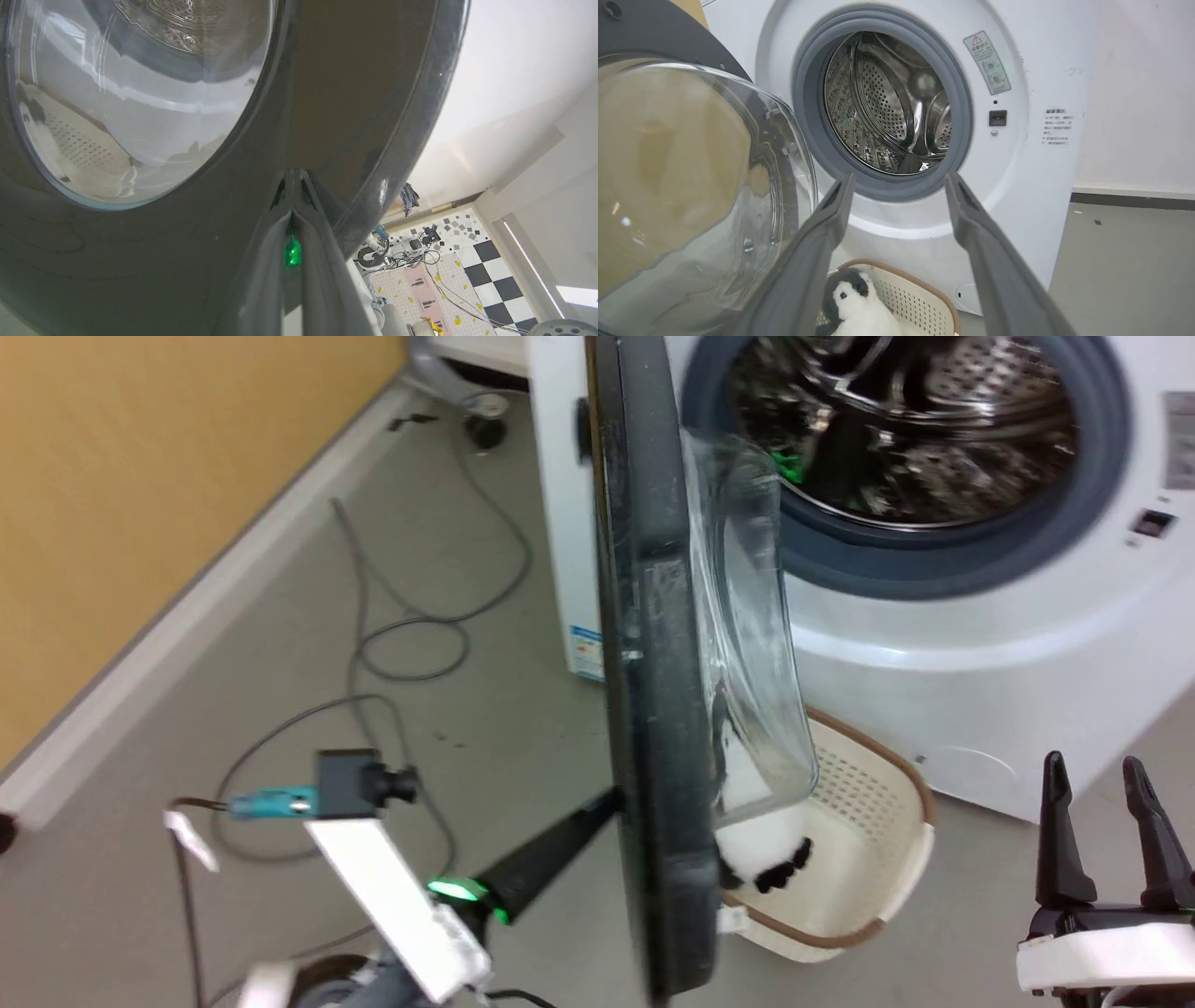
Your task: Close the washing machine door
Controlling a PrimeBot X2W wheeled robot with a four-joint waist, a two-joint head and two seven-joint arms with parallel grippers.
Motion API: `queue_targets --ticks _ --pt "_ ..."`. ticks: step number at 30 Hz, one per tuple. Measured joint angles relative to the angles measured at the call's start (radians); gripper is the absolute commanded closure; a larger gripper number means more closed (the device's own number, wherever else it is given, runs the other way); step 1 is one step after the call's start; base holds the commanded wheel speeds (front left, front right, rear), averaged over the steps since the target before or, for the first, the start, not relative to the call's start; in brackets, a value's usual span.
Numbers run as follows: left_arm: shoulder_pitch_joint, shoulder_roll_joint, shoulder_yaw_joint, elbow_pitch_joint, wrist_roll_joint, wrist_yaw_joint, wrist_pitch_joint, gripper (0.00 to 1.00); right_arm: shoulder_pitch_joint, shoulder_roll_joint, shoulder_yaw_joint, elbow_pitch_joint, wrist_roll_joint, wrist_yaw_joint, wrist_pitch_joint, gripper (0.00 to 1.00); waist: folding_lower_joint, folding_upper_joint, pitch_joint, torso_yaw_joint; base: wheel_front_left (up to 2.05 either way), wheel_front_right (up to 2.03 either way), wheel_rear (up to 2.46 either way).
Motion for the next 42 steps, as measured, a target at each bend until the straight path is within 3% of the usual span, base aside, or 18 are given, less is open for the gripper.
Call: queue_targets --ticks 7,15,20,27,33,37,42 --pt "-0.028 0.005 -0.154 0.084 0.056 0.0 -0.167 1.0 -0.009 0.001 0.009 0.002 0.0 0.0 0.0 0.0 0.0 0.0 0.006 -0.112 0.0 0.0 0.0" --pt "-0.112 0.019 -0.324 0.191 0.035 0.0 -0.324 1.0 -0.011 0.001 0.003 0.002 0.0 0.0 0.0 0.0 0.0 0.0 0.019 -0.242 0.0 0.0 0.0" --pt "-0.151 0.048 -0.39 0.242 0.012 0.0 -0.412 1.0 -0.011 0.001 0.007 0.002 0.0 0.0 0.0 0.0 0.0 0.0 0.025 -0.287 0.0 0.0 0.0" --pt "-0.168 0.152 -0.452 0.219 0.056 0.0 -0.59 1.0 -0.011 0.001 0.023 -0.011 0.011 0.0 0.0 0.0 0.0001 0.0 0.007 -0.295 0.0 0.0 0.0" --pt "-0.216 0.283 -0.444 0.285 0.301 0.007 -0.852 1.0 -0.036 0.001 -0.007 -0.05 0.013 0.0 0.0 0.0 0.0 0.0 -0.02 -0.274 0.0 0.0 0.0" --pt "-0.23 0.316 -0.378 0.374 0.487 0.158 -0.94 1.0 -0.062 0.001 -0.028 -0.088 0.018 0.0 0.0 0.0 0.0 0.0 -0.038 -0.254 0.0 0.0 0.0" --pt "-0.233 0.323 -0.271 0.348 0.687 0.336 -0.955 1.0 -0.1 0.001 -0.03 -0.132 0.024 0.0 -0.001 0.0 0.0 0.0 -0.057 -0.232 0.0 0.0 0.0"
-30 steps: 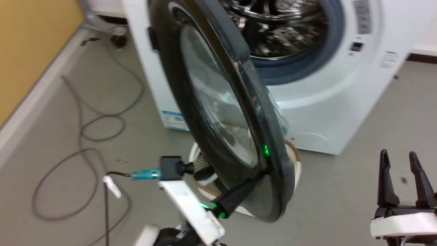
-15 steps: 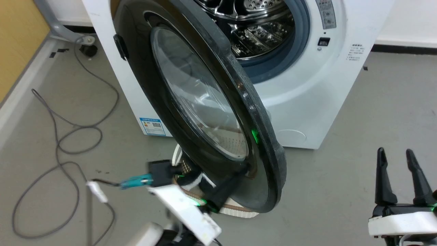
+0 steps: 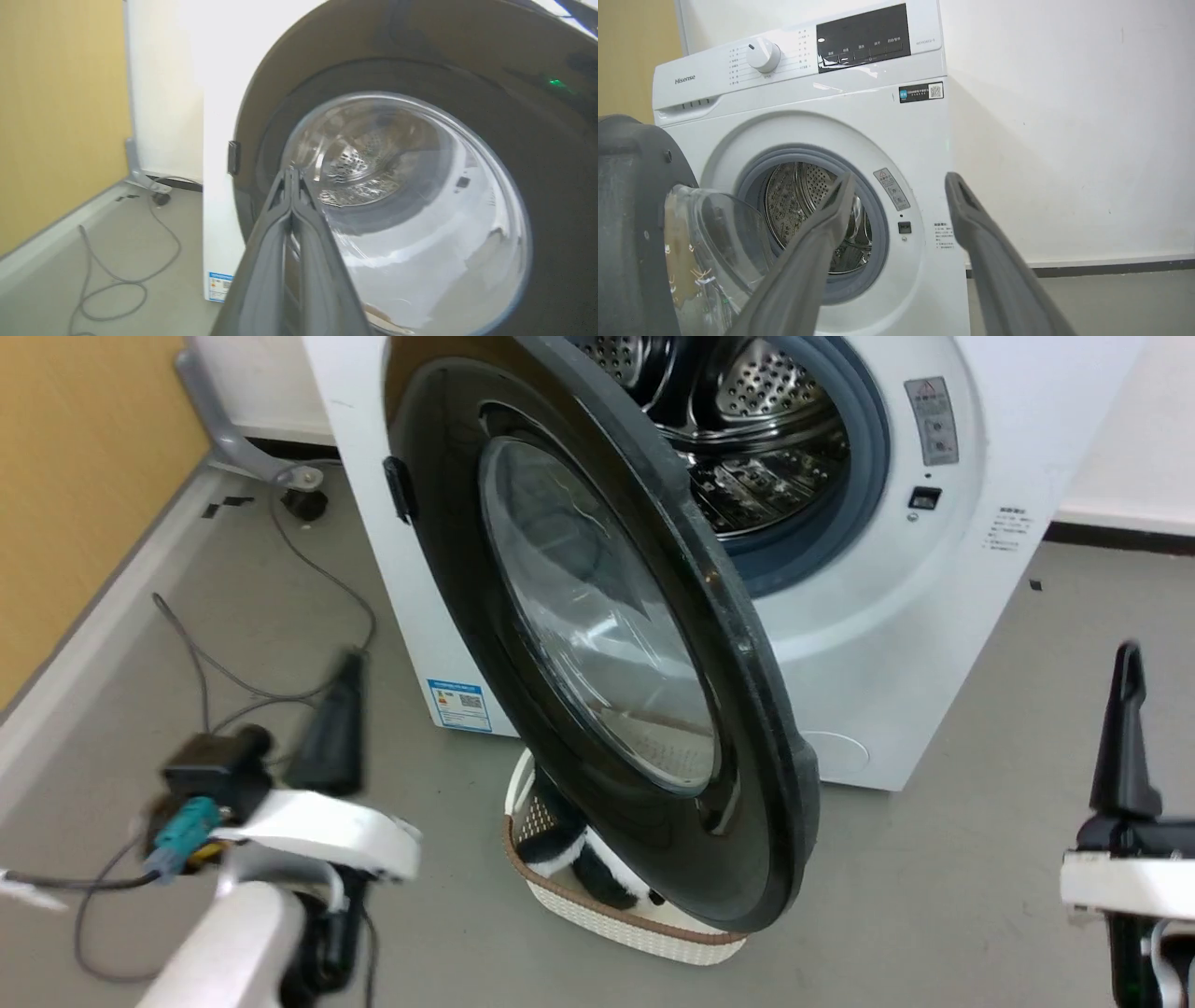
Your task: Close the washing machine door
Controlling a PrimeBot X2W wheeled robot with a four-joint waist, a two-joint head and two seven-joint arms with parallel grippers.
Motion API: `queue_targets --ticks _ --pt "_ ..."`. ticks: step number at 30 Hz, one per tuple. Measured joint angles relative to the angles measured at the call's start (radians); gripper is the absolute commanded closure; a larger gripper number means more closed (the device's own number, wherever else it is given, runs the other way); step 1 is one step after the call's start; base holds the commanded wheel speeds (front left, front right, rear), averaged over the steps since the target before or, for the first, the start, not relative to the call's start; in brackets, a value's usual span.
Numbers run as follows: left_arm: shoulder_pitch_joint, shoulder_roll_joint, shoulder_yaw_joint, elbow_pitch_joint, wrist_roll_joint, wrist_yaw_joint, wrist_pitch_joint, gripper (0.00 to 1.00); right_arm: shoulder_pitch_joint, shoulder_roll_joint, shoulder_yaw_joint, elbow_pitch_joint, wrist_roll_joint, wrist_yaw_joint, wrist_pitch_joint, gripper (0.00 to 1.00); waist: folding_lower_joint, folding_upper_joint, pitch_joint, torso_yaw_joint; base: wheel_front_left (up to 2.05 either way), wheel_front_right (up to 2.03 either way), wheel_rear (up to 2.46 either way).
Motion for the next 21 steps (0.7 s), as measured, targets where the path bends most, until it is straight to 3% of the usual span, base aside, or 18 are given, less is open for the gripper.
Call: queue_targets --ticks 4,8,9,10,19,20,21 --pt "0.063 -0.003 0.101 -0.08 0.169 0.114 0.0 1.0 -0.037 0.0 0.018 -0.051 0.004 0.0 0.0 0.0 0.0 0.0 -0.012 0.011 0.0 0.0 0.0" --pt "0.181 -0.02 0.179 -0.136 0.281 0.176 0.0 1.0 -0.075 -0.001 0.066 -0.12 0.03 0.0 0.0 0.0 0.0 0.0 -0.017 0.014 0.0 0.0 0.0" --pt "0.208 -0.031 0.192 -0.144 0.293 0.177 0.0 0.41 -0.083 0.0 0.082 -0.135 0.03 0.0 0.0 0.0 0.0 0.0 -0.019 0.016 0.0 0.0 0.0" --pt "0.235 -0.042 0.207 -0.155 0.309 0.18 0.0 0.0 -0.089 0.0 0.1 -0.15 0.03 0.0 0.0 0.0 0.0 0.0 -0.02 0.017 0.0 0.0 0.0" --pt "0.362 -0.137 0.248 -0.188 0.434 0.168 0.0 0.0 -0.113 -0.001 0.264 -0.25 0.048 0.0 0.0 0.0 0.0 0.0 -0.02 0.045 0.0 0.0 0.0" --pt "0.365 -0.152 0.253 -0.189 0.437 0.164 0.0 0.0 -0.114 -0.001 0.3 -0.256 0.039 0.0 0.0 0.24 0.0 0.0 -0.019 0.048 0.0 0.0 0.0" --pt "0.369 -0.164 0.258 -0.19 0.445 0.156 0.0 0.0 -0.115 -0.002 0.333 -0.264 0.03 0.0 0.0 0.83 -0.0001 0.0 -0.018 0.05 0.0 0.0 0.0"
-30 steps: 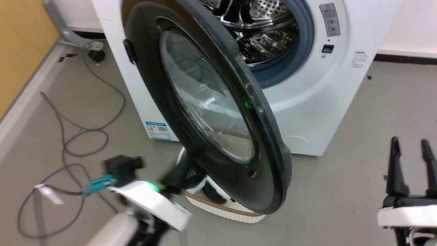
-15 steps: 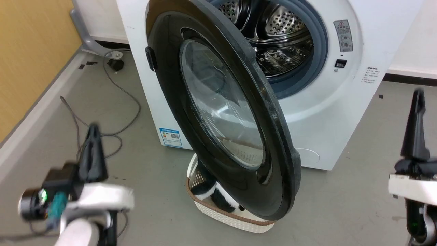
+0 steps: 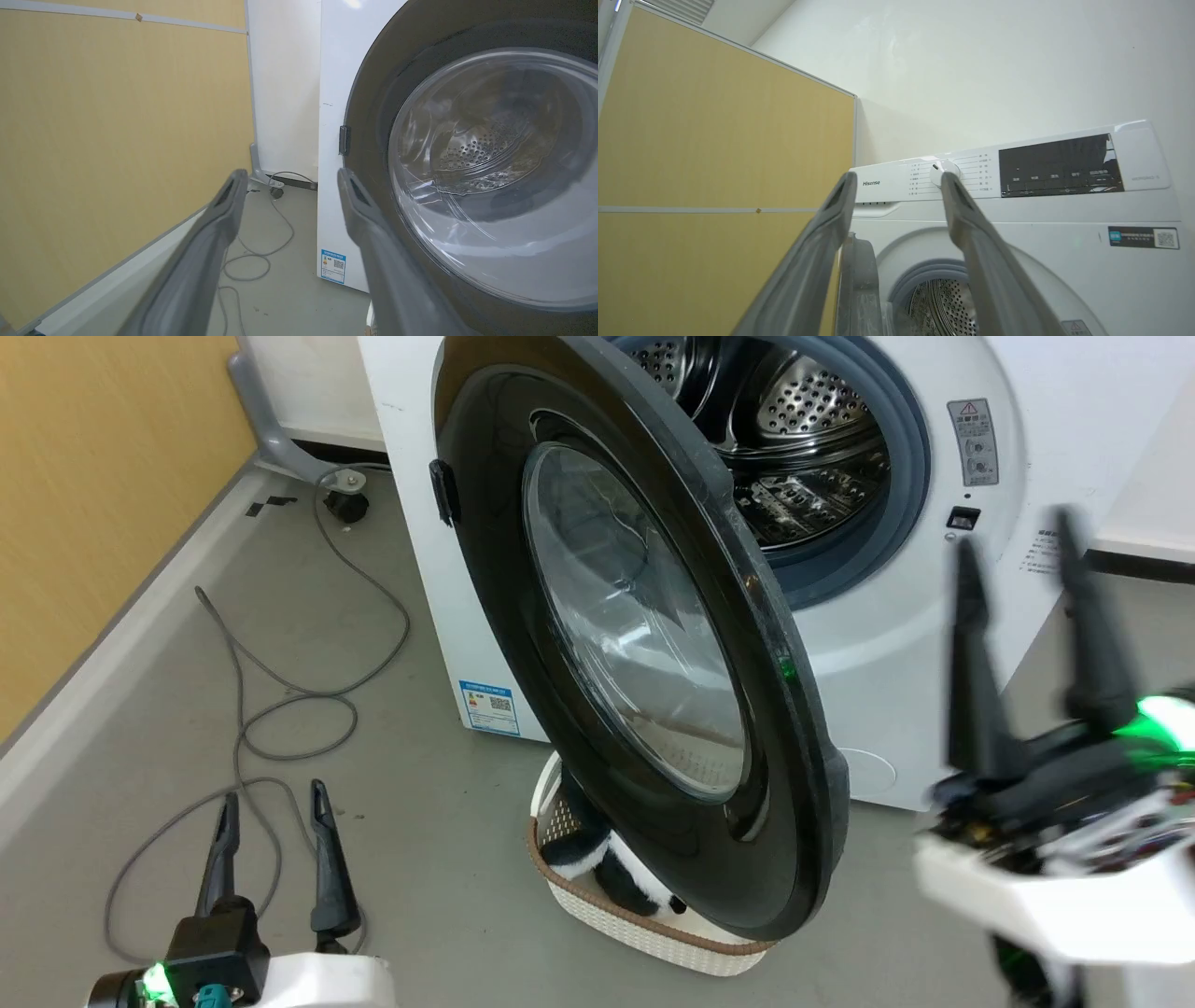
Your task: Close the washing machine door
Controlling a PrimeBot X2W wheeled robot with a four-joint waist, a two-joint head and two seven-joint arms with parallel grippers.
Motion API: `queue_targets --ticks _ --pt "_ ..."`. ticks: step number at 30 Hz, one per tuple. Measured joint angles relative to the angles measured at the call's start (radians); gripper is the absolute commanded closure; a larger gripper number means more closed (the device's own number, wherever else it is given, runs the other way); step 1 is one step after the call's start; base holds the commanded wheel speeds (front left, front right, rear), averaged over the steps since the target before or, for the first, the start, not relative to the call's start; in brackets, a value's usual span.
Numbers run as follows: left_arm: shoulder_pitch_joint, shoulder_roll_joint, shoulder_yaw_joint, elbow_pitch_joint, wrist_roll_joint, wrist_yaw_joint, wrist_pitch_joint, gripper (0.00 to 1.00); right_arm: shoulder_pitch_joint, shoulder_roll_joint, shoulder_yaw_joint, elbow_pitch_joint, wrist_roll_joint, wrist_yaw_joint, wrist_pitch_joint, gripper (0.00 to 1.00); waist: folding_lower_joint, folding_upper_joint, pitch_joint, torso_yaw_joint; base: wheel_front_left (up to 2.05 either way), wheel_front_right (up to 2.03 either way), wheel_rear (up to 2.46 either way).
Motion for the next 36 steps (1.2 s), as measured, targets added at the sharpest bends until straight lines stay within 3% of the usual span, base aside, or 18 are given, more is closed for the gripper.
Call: queue_targets --ticks 1,10,18,24,36 --pt "0.003 -0.01 0.007 -0.001 0.007 -0.008 0.0 0.0 -0.001 -0.007 0.037 -0.005 -0.008 0.0 0.0 1.0 0.0 0.0 0.001 0.001 0.0 0.0 0.0" --pt "0.013 -0.076 0.066 -0.004 0.06 -0.094 0.0 0.0 0.019 -0.105 0.316 0.077 -0.031 0.0 0.0 1.0 0.0 0.0 0.011 0.002 0.0 0.0 0.0" --pt "0.013 -0.112 0.09 0.009 0.122 -0.129 0.0 0.0 0.089 -0.187 0.494 0.215 -0.046 0.0 0.0 1.0 0.0 0.0 0.023 -0.013 0.0 0.0 0.0" --pt "0.013 -0.129 0.096 0.011 0.149 -0.149 0.0 0.0 0.136 -0.22 0.469 0.289 -0.069 0.0 0.0 1.0 0.0001 0.0 0.037 -0.029 0.0 0.0 0.0" --pt "-0.014 -0.15 0.107 0.012 0.174 -0.169 0.0 0.0 0.119 -0.211 0.238 0.376 -0.082 0.003 0.0 1.0 0.0001 0.0 0.085 -0.05 0.0 0.0 0.0"
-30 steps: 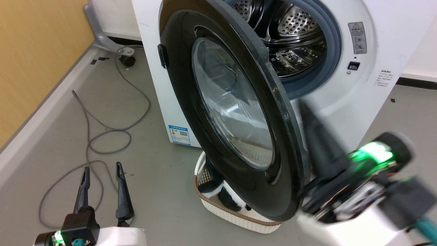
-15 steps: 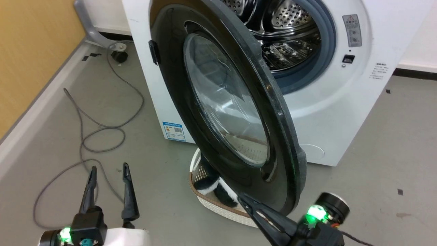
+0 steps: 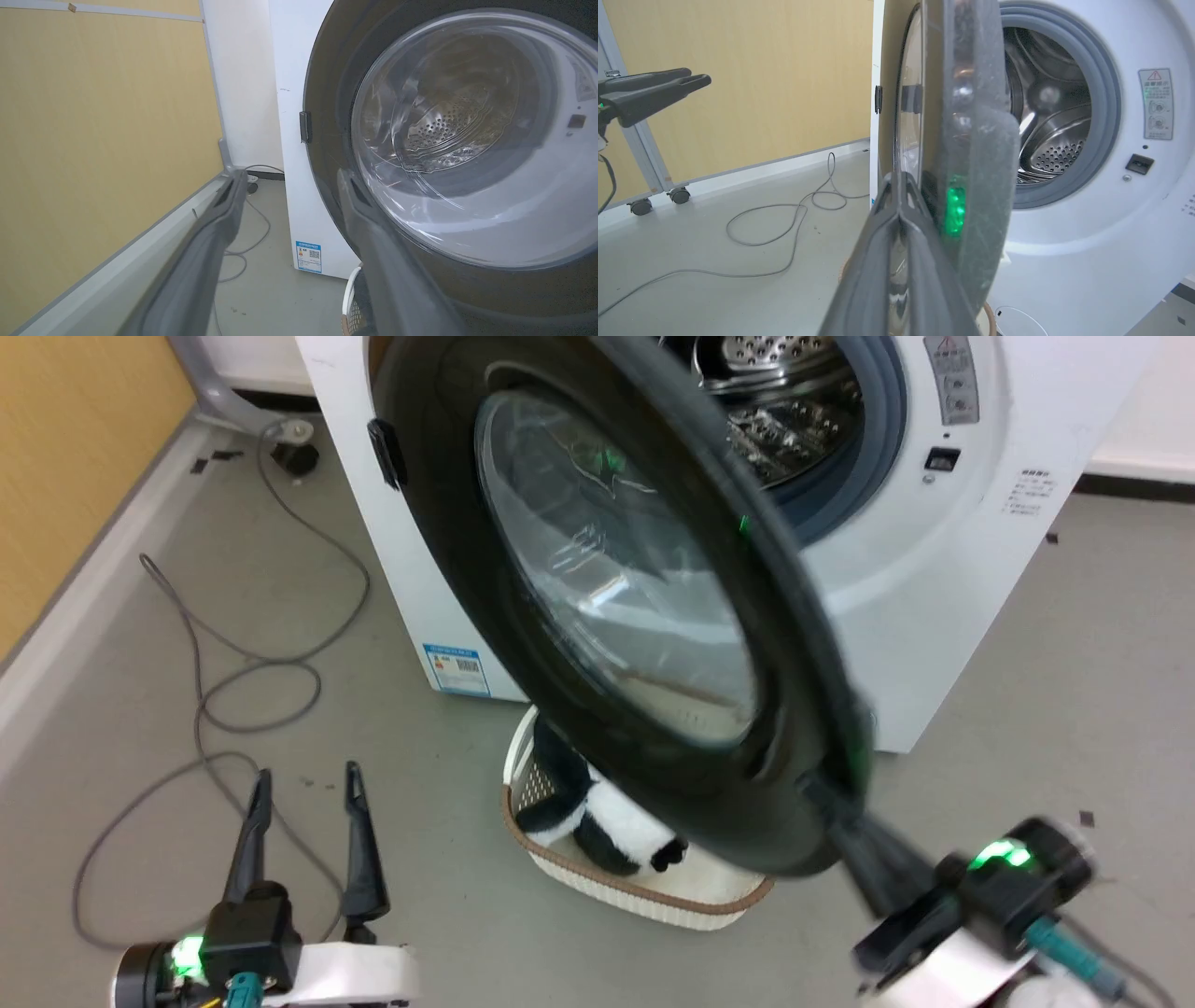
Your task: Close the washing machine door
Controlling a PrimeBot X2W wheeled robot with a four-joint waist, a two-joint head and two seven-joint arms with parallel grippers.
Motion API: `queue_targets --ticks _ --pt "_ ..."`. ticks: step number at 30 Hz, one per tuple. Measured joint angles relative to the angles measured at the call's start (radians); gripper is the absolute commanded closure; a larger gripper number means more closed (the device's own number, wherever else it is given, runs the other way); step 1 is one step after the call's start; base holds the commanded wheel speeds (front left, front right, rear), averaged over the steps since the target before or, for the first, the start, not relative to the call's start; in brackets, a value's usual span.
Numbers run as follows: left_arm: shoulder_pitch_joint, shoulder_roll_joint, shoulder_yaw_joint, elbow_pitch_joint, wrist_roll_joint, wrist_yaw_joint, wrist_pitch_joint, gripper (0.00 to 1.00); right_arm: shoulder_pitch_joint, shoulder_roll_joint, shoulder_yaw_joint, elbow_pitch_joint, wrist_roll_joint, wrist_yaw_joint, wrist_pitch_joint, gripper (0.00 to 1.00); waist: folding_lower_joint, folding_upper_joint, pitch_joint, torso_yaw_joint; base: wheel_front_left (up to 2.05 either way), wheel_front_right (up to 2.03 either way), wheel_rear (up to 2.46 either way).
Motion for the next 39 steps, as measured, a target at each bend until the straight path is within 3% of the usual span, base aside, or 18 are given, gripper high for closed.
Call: queue_targets --ticks 18,28,39 --pt "-0.125 -0.03 -0.053 -0.007 0.006 -0.005 0.0 0.0 -0.358 -0.044 -0.284 0.265 -0.064 0.0 0.0 1.0 0.0001 0.0 0.196 0.041 0.0 0.0 0.0" --pt "-0.172 -0.033 -0.064 -0.009 0.003 0.007 0.0 0.0 -0.603 -0.105 -0.322 0.441 -0.126 0.0 0.0 1.0 0.0001 0.0 0.278 0.063 0.0 0.0 0.0" --pt "-0.185 -0.034 -0.078 -0.009 -0.012 0.021 0.0 0.0 -0.792 -0.123 -0.359 0.636 -0.185 0.0 -0.001 1.0 0.0 0.0 0.302 0.075 0.0 0.0 0.0"
